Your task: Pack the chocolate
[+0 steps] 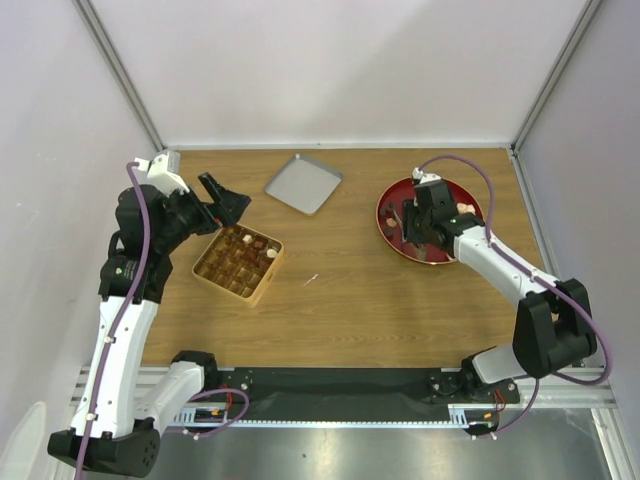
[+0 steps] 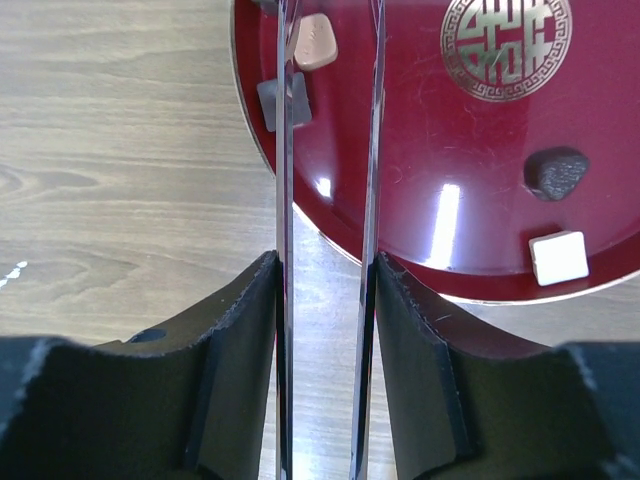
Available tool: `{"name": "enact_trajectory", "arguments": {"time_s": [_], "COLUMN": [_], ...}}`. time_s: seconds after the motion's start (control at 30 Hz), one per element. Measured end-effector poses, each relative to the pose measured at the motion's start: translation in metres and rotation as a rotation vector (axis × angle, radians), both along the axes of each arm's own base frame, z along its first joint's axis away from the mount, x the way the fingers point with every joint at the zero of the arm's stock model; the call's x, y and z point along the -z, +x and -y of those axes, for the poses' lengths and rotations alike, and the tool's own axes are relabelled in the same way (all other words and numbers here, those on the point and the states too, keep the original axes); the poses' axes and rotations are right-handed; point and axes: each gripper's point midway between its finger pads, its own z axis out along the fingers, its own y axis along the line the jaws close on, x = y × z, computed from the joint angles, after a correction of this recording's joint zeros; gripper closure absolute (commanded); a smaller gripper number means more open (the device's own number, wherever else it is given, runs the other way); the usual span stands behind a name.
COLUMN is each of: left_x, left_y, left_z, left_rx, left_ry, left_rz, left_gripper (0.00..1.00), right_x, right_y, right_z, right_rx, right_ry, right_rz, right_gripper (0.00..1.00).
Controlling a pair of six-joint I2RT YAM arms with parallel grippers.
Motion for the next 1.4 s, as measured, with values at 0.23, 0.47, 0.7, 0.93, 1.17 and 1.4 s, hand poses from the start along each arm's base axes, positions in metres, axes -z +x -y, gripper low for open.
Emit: {"name": "enact_trajectory", "arguments": {"time_s": [0.23,0.47,0.7,0.93,1.17,1.4], "left_x": [0.0,0.0,-0.005,-0.004,-0.004,-0.003], "left_y": [0.0,0.002,0.002,0.002,0.002,0.006], "left_z": [0.0,0.0,0.0,-0.001,-0.002,-0.013], "left_rx": [0.0,0.0,-0.002,-0.002,-0.009,-0.07], "left_ry": [0.0,0.002,0.002,0.004,0.007,0.04], "left_rz": [-0.001,-0.003,0.007,0.005,0.004,0.012], "left_gripper": [0.0,0.0,0.0,0.0,0.0,0.0], "right_x": [0.012,0.024,0.032,0.029,0.02,-0.033], "right_y": [0.006,0.01,0.015,0.02,0.019,0.001], "right_z": [-0.002,-0.003,-0.006,-0.007,-0.005,-0.013], "right_rx": [-0.006,-0.011,-0.012,-0.017,-0.012,-0.042], "right_ry": [-0.009,-0.022,-0.026,-0.024,-0.034,-0.009], "right_rz": [-0.013,-0.033,-0.041,-0.02,-0.022,0.06], "right_gripper": [0.52,0.5,0.54,0.62,0.64,0.64]}}
